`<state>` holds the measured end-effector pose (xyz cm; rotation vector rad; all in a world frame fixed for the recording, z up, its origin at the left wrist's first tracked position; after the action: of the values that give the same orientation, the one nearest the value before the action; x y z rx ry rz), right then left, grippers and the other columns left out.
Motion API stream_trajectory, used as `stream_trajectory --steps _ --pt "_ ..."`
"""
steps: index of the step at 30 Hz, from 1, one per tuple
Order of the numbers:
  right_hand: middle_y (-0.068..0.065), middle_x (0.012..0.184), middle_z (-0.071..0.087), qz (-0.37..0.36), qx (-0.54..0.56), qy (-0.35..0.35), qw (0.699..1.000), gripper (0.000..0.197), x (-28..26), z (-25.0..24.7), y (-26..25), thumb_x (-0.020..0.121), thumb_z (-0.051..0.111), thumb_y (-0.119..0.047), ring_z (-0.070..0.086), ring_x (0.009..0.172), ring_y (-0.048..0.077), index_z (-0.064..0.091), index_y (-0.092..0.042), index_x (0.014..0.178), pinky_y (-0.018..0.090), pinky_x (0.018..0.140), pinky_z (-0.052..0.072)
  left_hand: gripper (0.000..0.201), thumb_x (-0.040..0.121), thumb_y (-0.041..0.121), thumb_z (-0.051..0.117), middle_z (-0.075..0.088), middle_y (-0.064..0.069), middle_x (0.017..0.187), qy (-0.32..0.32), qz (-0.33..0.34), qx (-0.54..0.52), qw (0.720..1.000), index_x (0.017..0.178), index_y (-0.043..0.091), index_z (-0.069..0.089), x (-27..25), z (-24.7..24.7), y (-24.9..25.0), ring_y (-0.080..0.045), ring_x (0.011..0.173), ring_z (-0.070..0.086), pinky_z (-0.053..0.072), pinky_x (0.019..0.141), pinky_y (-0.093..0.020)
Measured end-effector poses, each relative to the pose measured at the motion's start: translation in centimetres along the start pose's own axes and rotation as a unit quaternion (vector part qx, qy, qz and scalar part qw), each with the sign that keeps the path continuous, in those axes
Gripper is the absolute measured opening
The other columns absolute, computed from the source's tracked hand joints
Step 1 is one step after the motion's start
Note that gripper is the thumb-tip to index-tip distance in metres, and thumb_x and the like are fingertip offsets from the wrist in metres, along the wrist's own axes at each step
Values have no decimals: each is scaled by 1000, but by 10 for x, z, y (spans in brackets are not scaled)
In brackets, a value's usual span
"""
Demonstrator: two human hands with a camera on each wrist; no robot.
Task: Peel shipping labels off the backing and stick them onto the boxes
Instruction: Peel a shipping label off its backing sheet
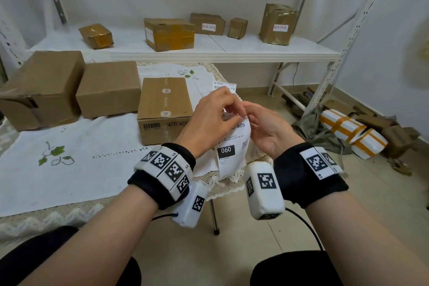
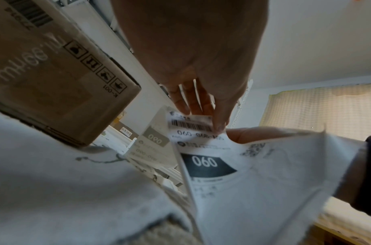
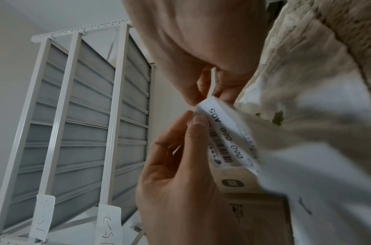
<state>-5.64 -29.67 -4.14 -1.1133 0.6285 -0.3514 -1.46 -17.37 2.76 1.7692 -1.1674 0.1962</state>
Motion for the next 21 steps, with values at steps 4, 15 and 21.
stream_trajectory --steps 4,15,21 --pt "19 105 62 -3 8 16 1000 32 0 -3 0 95 53 6 60 85 25 68 1 123 28 67 57 9 85 11 80 52 10 94 3 10 13 1000 84 16 72 -2 -2 2 -3 91 53 37 82 -11" --pt "6 57 68 -18 52 47 997 22 -2 -14 -7 98 52 8 63 42 11 67 -7 92 21 47 55 10 86 17 79 60 9 62 4 -52 -8 999 83 23 71 -6 -2 -9 -10 63 57 53 69 -41" --pt "15 82 69 -22 67 46 996 19 -3 -13 -8 99 53 6 66 68 21 68 -6 96 32 67 59 6 88 15 78 75 2 70 -15 -87 -85 993 89 16 72 -8 2 -11 -10 71 72 52 68 -20"
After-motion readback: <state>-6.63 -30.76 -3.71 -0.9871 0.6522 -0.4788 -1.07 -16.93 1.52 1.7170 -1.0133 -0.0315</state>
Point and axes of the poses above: each hand's wrist, its own x-axis towards the middle knuckle, its own z-axis out of the palm, y = z × x, the point moved 9 cm from there along x, towards the middle knuckle
